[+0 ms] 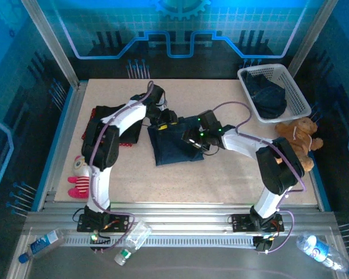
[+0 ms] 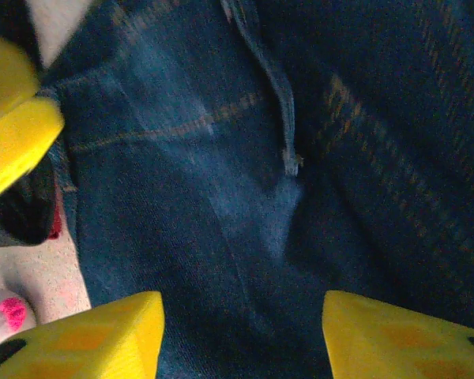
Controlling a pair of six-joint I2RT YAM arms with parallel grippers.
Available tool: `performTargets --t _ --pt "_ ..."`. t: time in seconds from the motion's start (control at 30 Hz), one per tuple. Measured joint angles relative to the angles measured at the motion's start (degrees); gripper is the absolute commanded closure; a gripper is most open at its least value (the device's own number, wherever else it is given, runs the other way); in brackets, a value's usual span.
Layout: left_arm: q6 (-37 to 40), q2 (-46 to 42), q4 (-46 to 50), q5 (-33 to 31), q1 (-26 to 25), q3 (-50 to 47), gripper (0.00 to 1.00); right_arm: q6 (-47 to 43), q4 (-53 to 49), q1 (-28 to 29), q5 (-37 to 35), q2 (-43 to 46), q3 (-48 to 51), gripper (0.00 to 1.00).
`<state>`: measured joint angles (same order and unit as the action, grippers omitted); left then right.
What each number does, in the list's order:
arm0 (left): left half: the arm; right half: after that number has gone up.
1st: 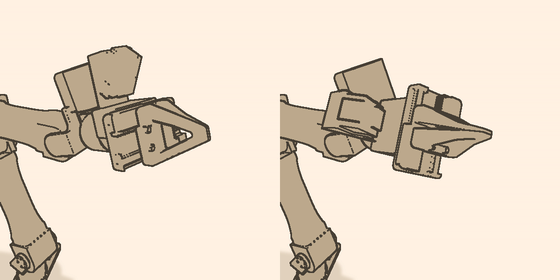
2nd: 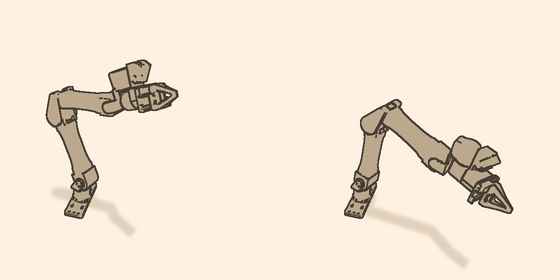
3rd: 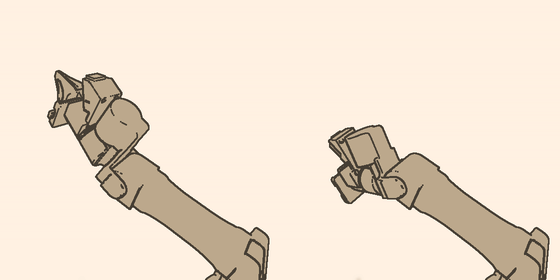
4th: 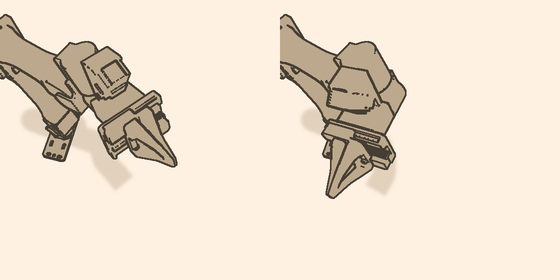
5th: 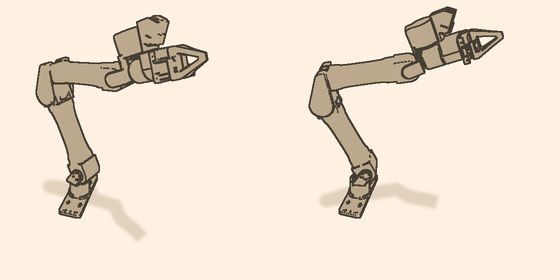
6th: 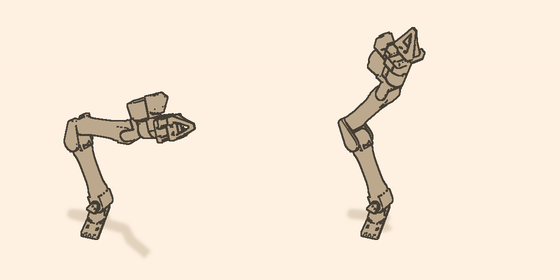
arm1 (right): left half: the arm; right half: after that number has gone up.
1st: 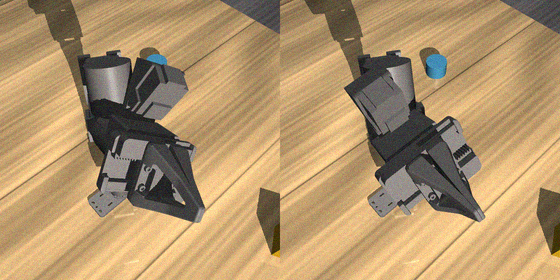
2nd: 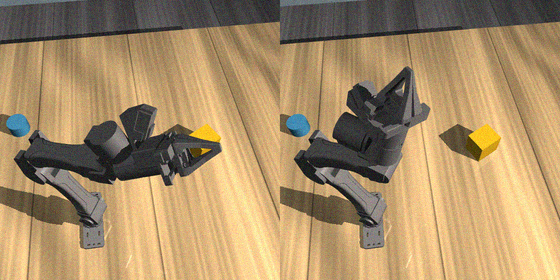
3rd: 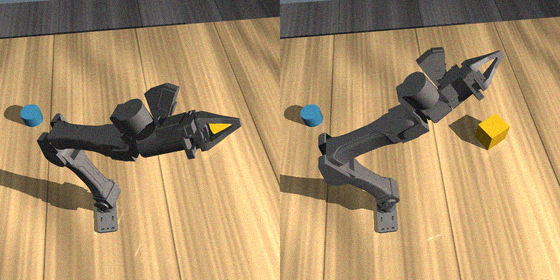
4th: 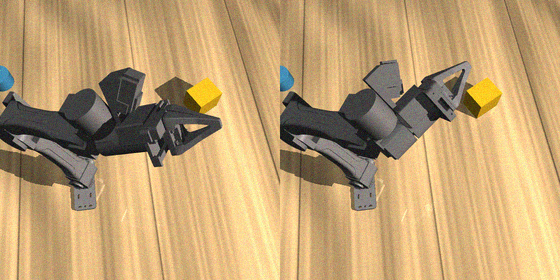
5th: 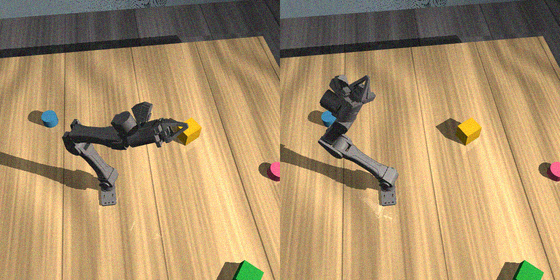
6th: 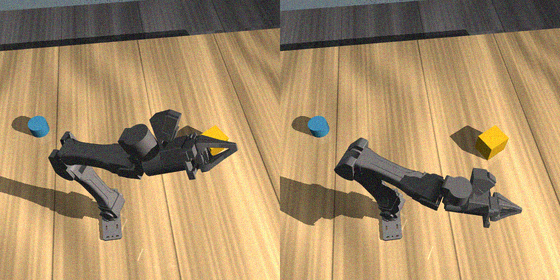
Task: Fold and stack the skirts
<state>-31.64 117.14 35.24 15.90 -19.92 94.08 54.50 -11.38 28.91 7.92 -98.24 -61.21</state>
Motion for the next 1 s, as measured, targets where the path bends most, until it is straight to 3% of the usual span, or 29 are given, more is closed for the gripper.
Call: performTargets --t 0.27,0.43,0.67,0.73,0.83,1.0 --pt "-3.3 -17.1 -4.7 -2.2 1.9 -10.5 0.02 -24.3 -6.7 -4.6 2.1 -5.2 -11.5 0.39" --pt "-5.6 -20.2 -5.8 -3.1 4.0 -17.3 0.01 -35.4 -11.0 -5.4 4.3 -12.6 -20.1 0.41" --pt "-7.8 -21.2 -6.8 -2.6 4.4 -22.4 0.01 -40.9 -14.0 -5.3 6.5 -19.5 -25.1 0.47" --pt "-9.1 -22.0 -8.1 -1.4 4.4 -24.6 0.01 -41.6 -14.4 -5.3 6.8 -20.3 -25.5 0.57" --pt "-10.8 -22.6 -10.0 0.1 4.4 -27.6 0.01 -41.8 -14.3 -5.3 7.6 -20.3 -25.5 0.82" --pt "-12.2 -22.6 -10.8 1.1 4.4 -30.2 0.01 -42.0 -13.0 -5.3 8.2 -19.2 -24.5 0.95"
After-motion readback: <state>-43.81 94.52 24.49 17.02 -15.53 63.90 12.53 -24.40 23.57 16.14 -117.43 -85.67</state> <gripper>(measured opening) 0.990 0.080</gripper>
